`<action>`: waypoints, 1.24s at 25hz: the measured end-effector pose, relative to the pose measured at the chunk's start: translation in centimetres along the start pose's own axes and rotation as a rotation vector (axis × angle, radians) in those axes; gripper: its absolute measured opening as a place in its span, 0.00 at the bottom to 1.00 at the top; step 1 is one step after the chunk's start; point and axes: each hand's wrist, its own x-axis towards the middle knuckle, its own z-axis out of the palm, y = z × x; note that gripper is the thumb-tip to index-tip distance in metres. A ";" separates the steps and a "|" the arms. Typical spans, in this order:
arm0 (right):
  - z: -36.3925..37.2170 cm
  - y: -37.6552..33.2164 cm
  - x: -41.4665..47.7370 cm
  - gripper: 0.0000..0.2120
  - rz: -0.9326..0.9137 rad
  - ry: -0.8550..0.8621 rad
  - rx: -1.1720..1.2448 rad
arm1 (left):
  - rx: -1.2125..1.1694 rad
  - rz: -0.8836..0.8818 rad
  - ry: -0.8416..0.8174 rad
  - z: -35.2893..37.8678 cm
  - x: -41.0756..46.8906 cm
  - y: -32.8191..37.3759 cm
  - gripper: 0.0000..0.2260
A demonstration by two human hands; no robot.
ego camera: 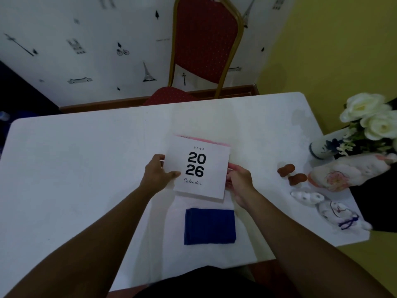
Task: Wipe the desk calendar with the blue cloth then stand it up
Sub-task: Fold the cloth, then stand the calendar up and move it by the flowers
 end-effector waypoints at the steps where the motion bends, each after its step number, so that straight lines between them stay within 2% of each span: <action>1: -0.1 -0.5 -0.2 0.23 -0.037 -0.006 0.000 | -0.021 0.031 0.014 -0.1 -0.4 0.0 0.31; 8: 1.0 -3.7 -1.4 0.20 -0.368 0.056 -0.164 | -0.060 0.250 0.039 -0.6 -1.8 2.6 0.13; 10: 0.9 -3.6 -1.3 0.22 -0.404 0.056 -0.194 | -0.012 0.320 0.030 -0.7 -1.9 2.6 0.09; 13: 0.4 -2.5 -0.7 0.24 -0.403 0.006 -0.269 | 0.074 0.327 -0.006 -0.5 -2.2 1.6 0.06; 18: -0.6 -0.2 0.6 0.26 -0.390 -0.035 -0.421 | 0.183 0.353 -0.109 0.0 -3.6 -0.2 0.23; 21: -1.5 0.3 1.1 0.25 -0.374 -0.074 -0.529 | 0.175 0.285 -0.140 -0.1 -3.5 -0.6 0.28; 24: -3.4 0.5 1.9 0.27 -0.361 -0.197 -0.659 | 0.251 0.204 -0.247 -0.7 -2.8 -1.3 0.34; 27: -4.6 0.3 2.7 0.32 -0.384 -0.301 -0.843 | 0.471 0.198 -0.357 -1.6 -1.6 -1.9 0.40; 31: -5.4 0.2 3.7 0.28 -0.561 -0.413 -1.290 | 0.799 0.286 -0.394 -1.8 -0.5 -3.1 0.38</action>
